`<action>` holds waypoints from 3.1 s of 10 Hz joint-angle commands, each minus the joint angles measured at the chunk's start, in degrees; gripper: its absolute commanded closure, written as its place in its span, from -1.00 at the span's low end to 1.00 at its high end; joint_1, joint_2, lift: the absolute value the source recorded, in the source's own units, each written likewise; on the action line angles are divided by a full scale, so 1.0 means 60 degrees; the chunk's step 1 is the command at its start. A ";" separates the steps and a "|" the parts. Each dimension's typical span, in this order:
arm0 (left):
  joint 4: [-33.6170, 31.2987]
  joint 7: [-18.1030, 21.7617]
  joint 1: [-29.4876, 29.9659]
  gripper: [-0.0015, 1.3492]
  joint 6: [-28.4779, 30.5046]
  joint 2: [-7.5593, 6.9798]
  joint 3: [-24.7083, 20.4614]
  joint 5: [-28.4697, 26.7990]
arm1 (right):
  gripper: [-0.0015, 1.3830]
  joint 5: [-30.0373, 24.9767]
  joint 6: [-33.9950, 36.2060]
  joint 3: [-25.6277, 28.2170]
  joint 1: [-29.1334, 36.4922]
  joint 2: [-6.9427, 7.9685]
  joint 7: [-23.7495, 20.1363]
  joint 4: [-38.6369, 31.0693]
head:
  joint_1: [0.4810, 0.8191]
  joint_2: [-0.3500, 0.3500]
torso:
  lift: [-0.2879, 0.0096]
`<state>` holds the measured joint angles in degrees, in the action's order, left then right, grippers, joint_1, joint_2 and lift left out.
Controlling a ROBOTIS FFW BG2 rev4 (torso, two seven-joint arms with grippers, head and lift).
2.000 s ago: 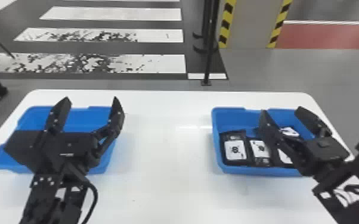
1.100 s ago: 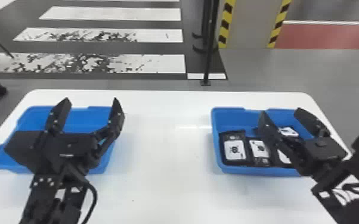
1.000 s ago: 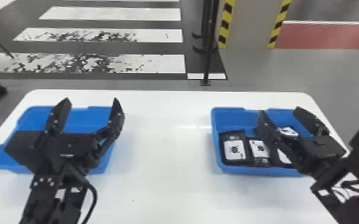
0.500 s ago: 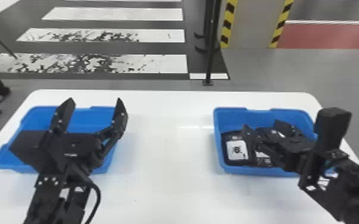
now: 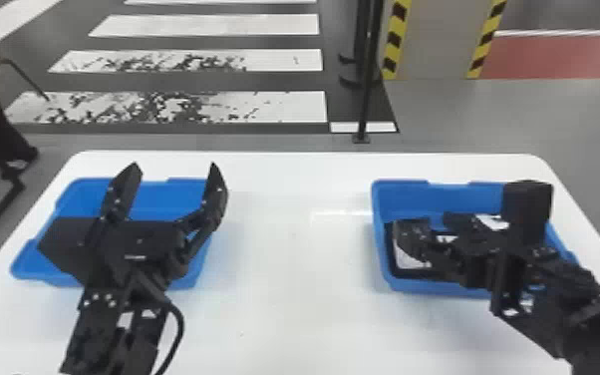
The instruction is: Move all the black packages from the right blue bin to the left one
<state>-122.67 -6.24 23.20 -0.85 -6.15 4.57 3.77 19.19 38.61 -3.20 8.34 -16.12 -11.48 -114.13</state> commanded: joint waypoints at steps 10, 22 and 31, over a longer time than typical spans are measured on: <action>0.0020 -0.0001 -0.0023 -0.83 -0.0210 0.0014 -0.0057 -0.0076 | -0.62 -0.0152 0.1251 -0.0209 -0.0359 0.0006 0.0009 0.0519 | 0.27 0.11 | -0.21; 0.0067 -0.0001 -0.0023 -0.83 -0.0327 0.0014 -0.0057 -0.0076 | 0.57 0.0457 0.0009 0.0210 -0.0054 0.0080 -0.0284 0.0612 | 0.27 0.16 | -0.21; -0.1668 0.0805 -0.0211 -0.83 0.1712 -0.0396 0.0933 0.4399 | 0.57 0.3428 -0.2124 -0.0590 -0.1015 -0.0287 -0.4122 0.1128 | 0.09 0.12 | -0.21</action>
<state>-132.27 -1.42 22.31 6.72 -8.45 10.19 29.09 38.54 26.06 -5.13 2.90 -17.67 -36.25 -107.61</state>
